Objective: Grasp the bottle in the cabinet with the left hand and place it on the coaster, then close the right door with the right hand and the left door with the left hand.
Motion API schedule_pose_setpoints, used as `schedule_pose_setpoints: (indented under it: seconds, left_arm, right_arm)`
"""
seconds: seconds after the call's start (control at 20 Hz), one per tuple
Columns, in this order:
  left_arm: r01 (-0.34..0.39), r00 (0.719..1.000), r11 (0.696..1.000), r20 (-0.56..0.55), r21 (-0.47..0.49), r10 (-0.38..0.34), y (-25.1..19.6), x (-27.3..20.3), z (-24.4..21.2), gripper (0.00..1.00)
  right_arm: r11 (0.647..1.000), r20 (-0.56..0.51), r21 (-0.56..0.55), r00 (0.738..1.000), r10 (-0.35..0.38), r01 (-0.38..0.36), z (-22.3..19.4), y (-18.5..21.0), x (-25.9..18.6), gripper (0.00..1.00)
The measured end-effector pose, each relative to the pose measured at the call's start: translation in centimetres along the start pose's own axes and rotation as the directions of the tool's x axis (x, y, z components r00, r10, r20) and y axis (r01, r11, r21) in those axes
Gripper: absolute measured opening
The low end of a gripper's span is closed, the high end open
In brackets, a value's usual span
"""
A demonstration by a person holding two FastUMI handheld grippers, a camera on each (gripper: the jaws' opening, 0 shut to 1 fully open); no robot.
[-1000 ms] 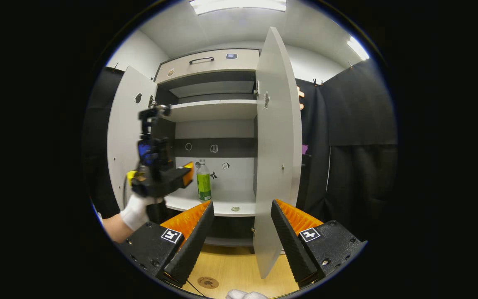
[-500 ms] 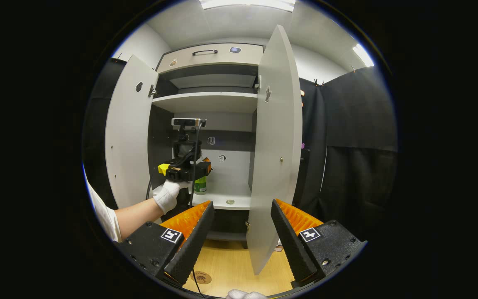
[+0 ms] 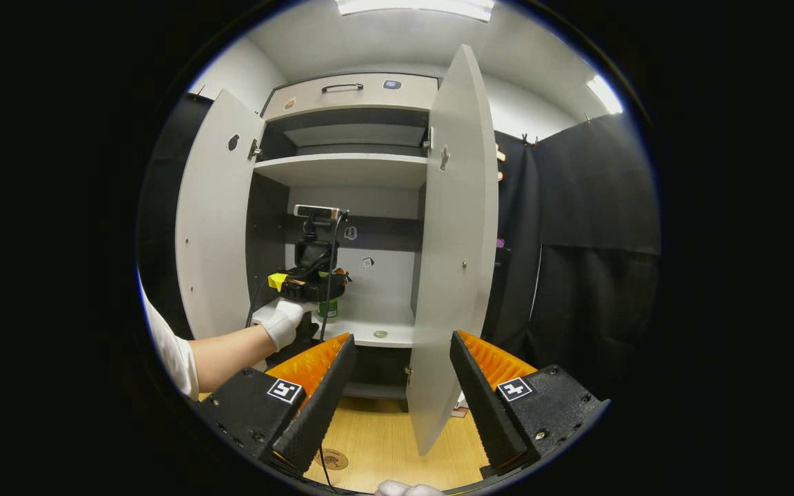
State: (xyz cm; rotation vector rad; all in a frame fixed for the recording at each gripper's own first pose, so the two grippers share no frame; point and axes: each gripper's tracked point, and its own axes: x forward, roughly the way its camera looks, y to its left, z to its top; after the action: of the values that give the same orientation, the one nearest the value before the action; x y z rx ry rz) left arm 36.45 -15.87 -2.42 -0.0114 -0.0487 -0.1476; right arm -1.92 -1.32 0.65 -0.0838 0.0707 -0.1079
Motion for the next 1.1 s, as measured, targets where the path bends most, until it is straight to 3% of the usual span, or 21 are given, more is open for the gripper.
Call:
schedule_pose_setpoints:
  seconds: [0.2,0.25,0.5,0.85,1.1]
  left_arm:
    - [0.048,0.998,0.999,0.042,-0.026,-0.047,-0.7,-6.0,2.4,0.76]
    - [0.06,0.997,0.998,0.044,-0.035,-0.058,-1.0,-7.9,2.5,0.72]
    - [0.089,0.995,0.995,0.051,-0.043,-0.086,-1.5,-17.3,0.7,0.72]
    - [0.195,0.981,0.976,0.004,-0.091,-0.196,-4.2,-27.7,-8.9,0.72]
    - [0.236,0.971,0.972,-0.029,-0.024,-0.236,-5.8,-31.7,-16.2,0.72]
  right_arm:
    - [1.0,-0.005,0.011,1.0,0.012,-0.012,-0.5,0.0,-0.4,0.85]
    - [1.0,-0.009,0.017,1.0,0.015,-0.015,-0.6,-0.1,-0.5,0.85]
    - [0.999,-0.023,0.033,1.0,0.019,-0.018,-1.5,-0.6,-1.4,0.85]
    - [1.0,-0.057,0.025,0.998,0.017,-0.015,-3.4,-0.7,-2.8,0.85]
    - [1.0,-0.094,0.007,0.996,-0.003,0.004,-4.3,-1.5,-3.4,0.85]
